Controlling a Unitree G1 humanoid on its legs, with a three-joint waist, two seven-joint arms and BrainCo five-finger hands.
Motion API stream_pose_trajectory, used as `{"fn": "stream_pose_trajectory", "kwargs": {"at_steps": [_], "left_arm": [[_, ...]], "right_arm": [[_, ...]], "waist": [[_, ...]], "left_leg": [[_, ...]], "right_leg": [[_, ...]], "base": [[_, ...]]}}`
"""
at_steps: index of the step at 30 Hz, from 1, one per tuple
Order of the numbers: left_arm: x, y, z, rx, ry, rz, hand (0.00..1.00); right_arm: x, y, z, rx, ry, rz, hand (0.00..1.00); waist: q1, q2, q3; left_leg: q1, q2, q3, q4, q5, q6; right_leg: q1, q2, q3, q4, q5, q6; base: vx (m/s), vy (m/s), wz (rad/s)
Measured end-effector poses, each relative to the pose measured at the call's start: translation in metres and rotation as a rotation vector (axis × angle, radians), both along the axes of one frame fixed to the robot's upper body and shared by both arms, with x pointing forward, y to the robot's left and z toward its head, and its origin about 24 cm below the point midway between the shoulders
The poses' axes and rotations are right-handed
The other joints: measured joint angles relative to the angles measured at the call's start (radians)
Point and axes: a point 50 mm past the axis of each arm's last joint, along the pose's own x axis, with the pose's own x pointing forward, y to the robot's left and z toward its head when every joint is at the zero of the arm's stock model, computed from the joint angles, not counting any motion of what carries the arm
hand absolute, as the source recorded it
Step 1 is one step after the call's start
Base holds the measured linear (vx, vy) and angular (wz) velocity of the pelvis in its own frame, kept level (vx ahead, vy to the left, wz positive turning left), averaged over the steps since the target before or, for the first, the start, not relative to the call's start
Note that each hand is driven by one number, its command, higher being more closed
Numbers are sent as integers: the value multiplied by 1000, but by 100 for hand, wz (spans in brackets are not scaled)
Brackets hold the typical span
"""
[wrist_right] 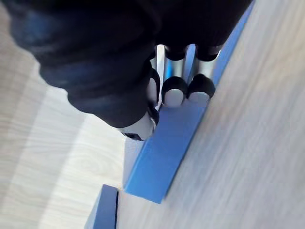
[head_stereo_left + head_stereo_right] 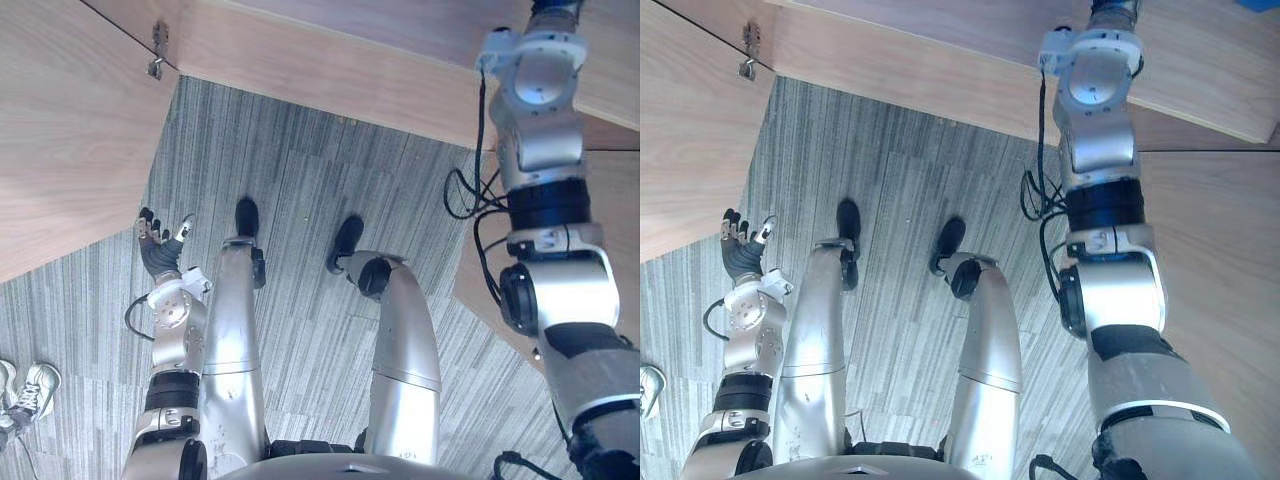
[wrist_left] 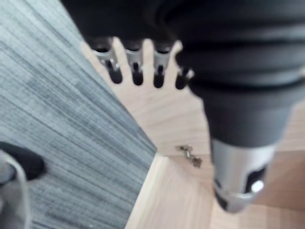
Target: Walk over to the cabinet, pick up the folder, carry it to the office cabinet, place the folder inside the office cabinet, then close the office cabinet door
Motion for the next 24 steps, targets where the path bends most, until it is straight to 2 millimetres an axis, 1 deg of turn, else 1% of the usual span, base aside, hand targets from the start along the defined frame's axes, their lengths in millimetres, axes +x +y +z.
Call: {"fn": "stream_pose_trajectory", "kwargs": {"at_steps": [2, 4, 5, 6, 7, 9, 10, 12, 13, 15, 16, 18, 19, 20, 22, 24], "left_arm": [[0, 0, 0, 3, 2, -1, 0], [0, 0, 0, 16, 5, -14, 0], [0, 0, 0, 19, 9, -16, 0], [0, 0, -1, 33, 18, -22, 0], [0, -1, -2, 33, 20, -25, 0], [-2, -1, -5, 60, 39, -37, 0], [-3, -1, -6, 71, 47, -39, 0], [-9, -2, -16, 71, 89, -46, 0], [-11, -2, -18, 78, 103, -50, 0], [-22, -5, -33, 105, 167, -71, 0], [-24, -5, -37, 102, 181, -77, 0], [-38, -8, -53, 86, 246, -88, 0], [-41, -8, -57, 90, 262, -88, 0], [-48, -10, -66, 96, 305, -98, 0], [-58, -13, -80, 96, 368, -119, 0], [-68, -15, -92, 91, 425, -129, 0]], "right_arm": [[-9, 2, -18, -22, -5, 21, 100], [-27, 3, -41, -67, -30, 25, 100], [-31, 3, -47, -66, -34, 26, 100], [-40, 3, -58, -65, -39, 21, 100], [-44, 4, -65, -71, -38, 19, 100], [-62, 11, -90, -86, -32, 28, 100], [-66, 13, -96, -84, -24, 38, 100], [-81, 18, -121, -98, 25, 60, 100], [-84, 20, -128, -101, 44, 63, 100], [-101, 30, -157, -94, 126, 117, 100], [-104, 33, -163, -87, 149, 133, 100], [-120, 41, -189, -41, 245, 184, 100], [-124, 43, -196, -30, 275, 193, 100], [-131, 45, -211, -13, 339, 200, 100], [-140, 48, -227, 2, 415, 203, 100], [-147, 50, -250, 23, 524, 209, 100]], "waist": [[4, 0, -1], [1, -1, -3], [-1, -2, -3], [-4, -2, -3], [-7, -2, -4], [-20, -4, -6], [-21, -7, -14], [-26, -13, -53], [-25, -16, -63], [-31, -21, -104], [-32, -22, -112], [-39, -26, -159], [-42, -31, -164], [-44, -37, -184], [-52, -38, -203], [-60, -41, -230]], "left_leg": [[28, 10, 3, 7, -12, 0], [67, 13, 13, 7, -26, 9], [77, 14, 15, 7, -28, 9], [102, 17, 18, 7, -33, 8], [115, 18, 20, 7, -35, 7], [180, 24, 22, 8, -50, 2], [193, 27, 25, 8, -54, 2], [252, 39, 34, 15, -91, -3], [273, 43, 38, 16, -96, -3], [365, 51, 46, 9, -124, -5], [390, 53, 49, 5, -128, -3], [480, 61, 64, -19, -149, 0], [509, 61, 72, -30, -152, 1], [554, 60, 84, -53, -156, 5], [623, 61, 100, -93, -159, 9], [685, 63, 123, -138, -159, 10]], "right_leg": [[30, 9, 2, -4, -5, 7], [63, 10, 8, -6, -9, 8], [73, 10, 9, -7, -10, 8], [97, 12, 10, -10, -11, 8], [110, 12, 11, -11, -13, 8], [176, 20, 13, -18, -23, 10], [187, 22, 15, -19, -25, 10], [244, 27, 16, -26, -41, 13], [264, 27, 17, -28, -46, 14], [357, 31, 17, -49, -62, 23], [382, 33, 18, -57, -65, 26], [474, 43, 23, -99, -70, 38], [501, 44, 26, -112, -70, 42], [541, 45, 32, -140, -67, 48], [610, 49, 33, -193, -56, 58], [668, 55, 39, -252, -34, 58]], "base": [[-20, 27, -12], [-29, 29, -7], [-29, 22, -6], [-20, 9, -5], [-24, 9, -4], [-12, -3, -5], [-8, -4, -12], [1, 4, -14], [28, 9, -12], [66, 14, -7], [96, 24, -8], [140, 63, -8], [145, 88, -8], [96, 69, -7], [108, 97, -10], [135, 128, -19]]}}
